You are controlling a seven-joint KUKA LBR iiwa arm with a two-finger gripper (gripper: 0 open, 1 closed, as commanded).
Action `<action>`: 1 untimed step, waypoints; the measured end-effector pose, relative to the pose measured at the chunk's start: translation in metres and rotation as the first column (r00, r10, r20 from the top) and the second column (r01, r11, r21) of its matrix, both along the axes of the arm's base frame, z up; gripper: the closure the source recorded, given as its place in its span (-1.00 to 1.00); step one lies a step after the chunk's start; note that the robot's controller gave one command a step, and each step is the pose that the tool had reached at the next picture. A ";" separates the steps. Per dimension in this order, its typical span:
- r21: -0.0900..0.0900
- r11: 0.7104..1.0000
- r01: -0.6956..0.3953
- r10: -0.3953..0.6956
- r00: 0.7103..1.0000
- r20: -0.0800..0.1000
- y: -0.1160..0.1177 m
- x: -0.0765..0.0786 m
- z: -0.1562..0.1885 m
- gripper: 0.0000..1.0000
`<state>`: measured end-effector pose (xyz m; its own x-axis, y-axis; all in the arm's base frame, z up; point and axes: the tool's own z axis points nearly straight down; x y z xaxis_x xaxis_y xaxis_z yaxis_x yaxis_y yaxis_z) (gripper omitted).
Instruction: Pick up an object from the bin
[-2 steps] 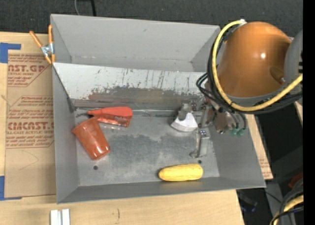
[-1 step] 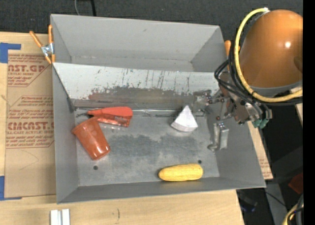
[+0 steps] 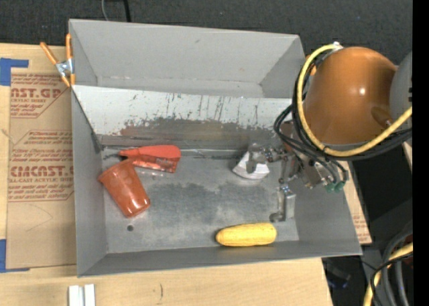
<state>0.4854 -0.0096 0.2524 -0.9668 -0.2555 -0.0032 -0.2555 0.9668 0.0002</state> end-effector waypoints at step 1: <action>-0.003 0.998 -0.067 0.067 0.998 0.002 0.027 -0.002 -0.033 -1.00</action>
Offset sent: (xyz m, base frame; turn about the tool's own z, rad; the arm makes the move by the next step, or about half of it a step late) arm -0.0054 -0.0969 -0.0159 -0.3000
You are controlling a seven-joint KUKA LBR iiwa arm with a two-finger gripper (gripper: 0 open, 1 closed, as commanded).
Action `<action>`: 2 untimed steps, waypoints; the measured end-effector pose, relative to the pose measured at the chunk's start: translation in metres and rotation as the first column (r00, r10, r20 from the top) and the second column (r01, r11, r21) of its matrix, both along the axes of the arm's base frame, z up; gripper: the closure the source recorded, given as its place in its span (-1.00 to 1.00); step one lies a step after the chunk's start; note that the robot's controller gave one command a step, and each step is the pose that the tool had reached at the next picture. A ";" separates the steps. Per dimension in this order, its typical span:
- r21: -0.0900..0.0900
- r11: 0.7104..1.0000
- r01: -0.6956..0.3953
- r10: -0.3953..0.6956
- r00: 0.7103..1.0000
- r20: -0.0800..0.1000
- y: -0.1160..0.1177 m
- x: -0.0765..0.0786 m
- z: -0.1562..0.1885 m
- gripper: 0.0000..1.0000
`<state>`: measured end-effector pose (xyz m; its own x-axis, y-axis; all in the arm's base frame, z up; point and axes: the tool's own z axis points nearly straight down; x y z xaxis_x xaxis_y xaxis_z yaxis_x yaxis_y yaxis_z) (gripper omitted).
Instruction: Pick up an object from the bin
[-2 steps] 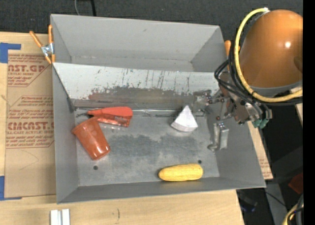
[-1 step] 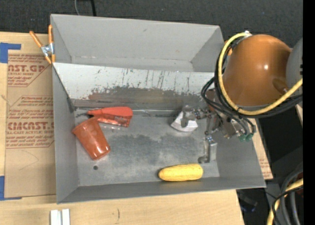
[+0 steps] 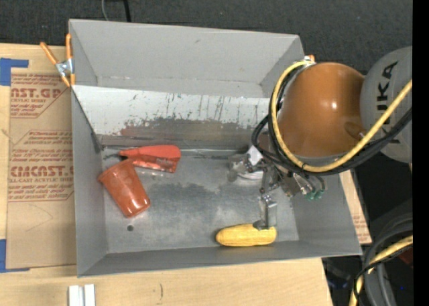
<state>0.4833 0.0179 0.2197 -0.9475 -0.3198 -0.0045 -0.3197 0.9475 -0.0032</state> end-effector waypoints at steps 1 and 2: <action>0.003 0.993 -0.119 0.119 0.993 0.003 -0.032 0.000 0.005 -1.00; -0.001 0.997 -0.073 0.073 0.997 0.004 -0.066 0.000 -0.030 -1.00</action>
Offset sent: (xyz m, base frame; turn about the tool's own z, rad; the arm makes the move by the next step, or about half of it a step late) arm -0.0011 -0.0705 -0.0453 -0.0527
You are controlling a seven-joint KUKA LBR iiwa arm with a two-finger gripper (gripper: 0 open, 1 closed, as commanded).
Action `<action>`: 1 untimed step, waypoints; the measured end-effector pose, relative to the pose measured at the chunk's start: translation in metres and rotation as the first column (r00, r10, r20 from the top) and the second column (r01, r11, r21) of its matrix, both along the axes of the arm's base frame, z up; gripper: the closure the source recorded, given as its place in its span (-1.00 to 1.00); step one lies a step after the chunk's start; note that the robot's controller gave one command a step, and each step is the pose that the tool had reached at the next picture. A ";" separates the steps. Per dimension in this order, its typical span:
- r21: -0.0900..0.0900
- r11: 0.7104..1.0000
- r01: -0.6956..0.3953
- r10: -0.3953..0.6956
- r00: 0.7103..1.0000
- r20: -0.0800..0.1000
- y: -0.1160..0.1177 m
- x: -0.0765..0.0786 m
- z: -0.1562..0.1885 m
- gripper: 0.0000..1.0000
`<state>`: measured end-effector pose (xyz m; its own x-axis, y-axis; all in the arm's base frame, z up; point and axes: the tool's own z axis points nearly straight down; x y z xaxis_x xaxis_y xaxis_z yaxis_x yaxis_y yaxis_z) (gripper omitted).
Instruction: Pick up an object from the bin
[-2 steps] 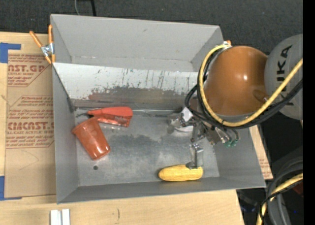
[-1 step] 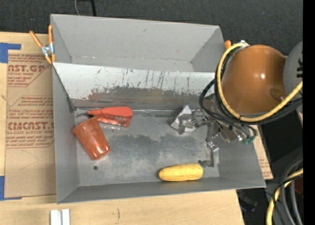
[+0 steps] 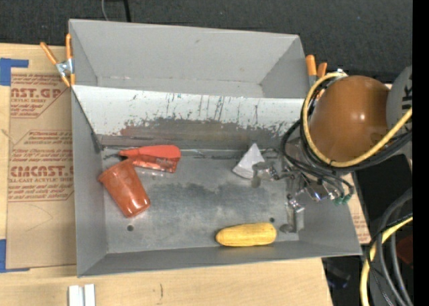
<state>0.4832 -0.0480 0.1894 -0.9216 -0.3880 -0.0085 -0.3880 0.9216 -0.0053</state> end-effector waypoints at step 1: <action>0.003 0.998 -0.069 0.069 0.998 -0.002 -0.005 -0.001 -0.027 -1.00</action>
Offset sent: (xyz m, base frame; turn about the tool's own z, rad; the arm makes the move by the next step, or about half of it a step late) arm 0.0048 0.0509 -0.0819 -0.3610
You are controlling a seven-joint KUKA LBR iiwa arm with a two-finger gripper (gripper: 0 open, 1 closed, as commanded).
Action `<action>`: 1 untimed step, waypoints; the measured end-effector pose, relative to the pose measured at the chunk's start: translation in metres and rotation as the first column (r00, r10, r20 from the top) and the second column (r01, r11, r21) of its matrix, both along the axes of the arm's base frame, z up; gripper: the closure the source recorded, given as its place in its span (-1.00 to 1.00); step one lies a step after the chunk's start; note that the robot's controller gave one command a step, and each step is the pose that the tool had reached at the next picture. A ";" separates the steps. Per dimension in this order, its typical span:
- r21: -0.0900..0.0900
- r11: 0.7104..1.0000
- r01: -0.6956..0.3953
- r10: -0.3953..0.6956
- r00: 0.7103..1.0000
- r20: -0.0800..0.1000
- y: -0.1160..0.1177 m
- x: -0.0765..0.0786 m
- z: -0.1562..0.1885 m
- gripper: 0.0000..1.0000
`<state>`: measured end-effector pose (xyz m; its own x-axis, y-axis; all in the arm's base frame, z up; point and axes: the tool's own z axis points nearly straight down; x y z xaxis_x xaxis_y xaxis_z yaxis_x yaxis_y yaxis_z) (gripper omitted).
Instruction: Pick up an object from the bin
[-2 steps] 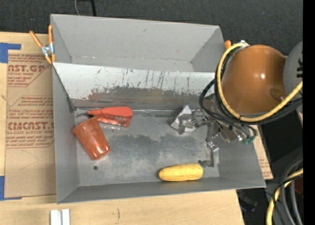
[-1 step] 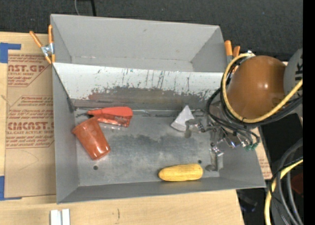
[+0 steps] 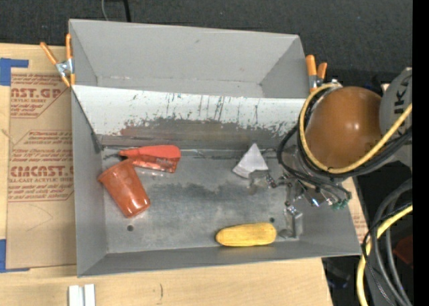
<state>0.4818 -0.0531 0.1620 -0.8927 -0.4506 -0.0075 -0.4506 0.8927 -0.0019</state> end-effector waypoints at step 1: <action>-0.004 0.980 -0.199 0.199 0.980 0.002 0.030 0.004 -0.033 -1.00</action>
Offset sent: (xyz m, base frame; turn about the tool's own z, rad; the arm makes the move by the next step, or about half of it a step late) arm 0.0057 0.0419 -0.0679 -0.4039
